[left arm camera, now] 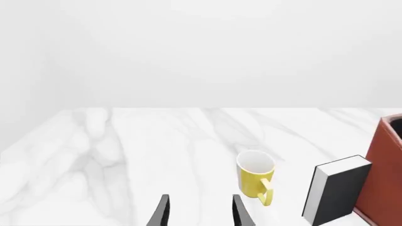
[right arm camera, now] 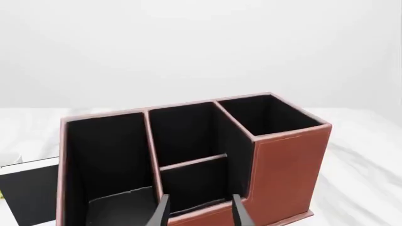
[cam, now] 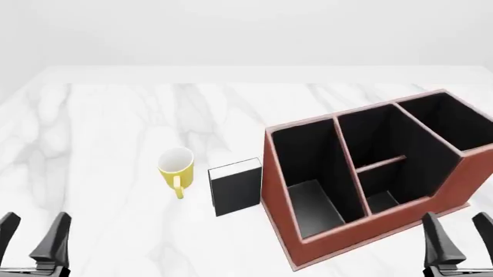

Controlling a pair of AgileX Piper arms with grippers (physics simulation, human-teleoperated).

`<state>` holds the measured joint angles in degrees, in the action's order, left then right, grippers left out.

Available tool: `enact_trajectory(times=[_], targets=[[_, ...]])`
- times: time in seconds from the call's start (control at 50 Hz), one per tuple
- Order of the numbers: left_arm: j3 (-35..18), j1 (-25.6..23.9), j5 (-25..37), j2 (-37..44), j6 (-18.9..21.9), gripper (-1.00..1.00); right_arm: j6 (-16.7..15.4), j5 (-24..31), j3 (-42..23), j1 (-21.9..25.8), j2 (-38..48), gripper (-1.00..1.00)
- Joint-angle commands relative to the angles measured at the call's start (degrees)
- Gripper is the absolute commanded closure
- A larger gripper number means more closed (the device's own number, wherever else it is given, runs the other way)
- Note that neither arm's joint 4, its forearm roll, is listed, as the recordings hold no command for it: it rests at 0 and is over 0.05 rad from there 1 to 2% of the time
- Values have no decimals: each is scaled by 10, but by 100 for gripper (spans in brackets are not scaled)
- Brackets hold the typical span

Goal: Pick up the book and place it in the back compartment of the caddy.

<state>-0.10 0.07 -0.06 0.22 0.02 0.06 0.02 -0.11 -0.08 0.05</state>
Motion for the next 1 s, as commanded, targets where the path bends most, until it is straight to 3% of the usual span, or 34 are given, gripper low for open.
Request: enact_trajectory(times=[0.02,0.1,0.16,0.2,0.28,0.32,0.36,0.4,0.48,0.5,0.54,0.6,0.62,0.68,0.84,0.94,1.0], targets=[[-1,3,-8,13,0,-100,2,0,-2,-2,1,-100],[-6,-8,-27,54,-17,-100,8,2,-2,-2,1,-100],[-30,-19,-39,89,15,-100,10,2,-2,-3,2,-100],[-51,-28,-40,116,1,-100,13,1,-2,-2,3,-100],[-126,-68,-26,189,40,-100,13,0,-1,-1,5,-100],[-145,-74,-23,207,40,-100,14,1,-2,-1,5,-100],[-209,-98,-5,246,30,-100,15,1,-2,0,5,-100],[-237,-101,-2,283,48,-100,15,1,-1,1,6,-100],[-325,-132,40,345,72,-100,16,0,-1,1,7,-100],[-351,-132,48,365,96,-100,17,0,-1,1,8,-100],[-398,-177,80,411,119,-100,17,-2,-1,1,9,-100],[-438,-175,98,435,128,-100,19,0,-2,1,9,-100],[-483,-210,131,470,140,-100,20,-1,-1,1,10,-100],[-523,-235,159,502,162,-100,21,-1,-2,2,11,-100],[-687,-258,249,606,199,-100,24,-6,-1,3,17,-100],[-756,-256,291,661,233,-100,27,-12,-1,3,25,-100],[-786,-280,329,684,228,-100,27,-14,-1,3,27,-100]])
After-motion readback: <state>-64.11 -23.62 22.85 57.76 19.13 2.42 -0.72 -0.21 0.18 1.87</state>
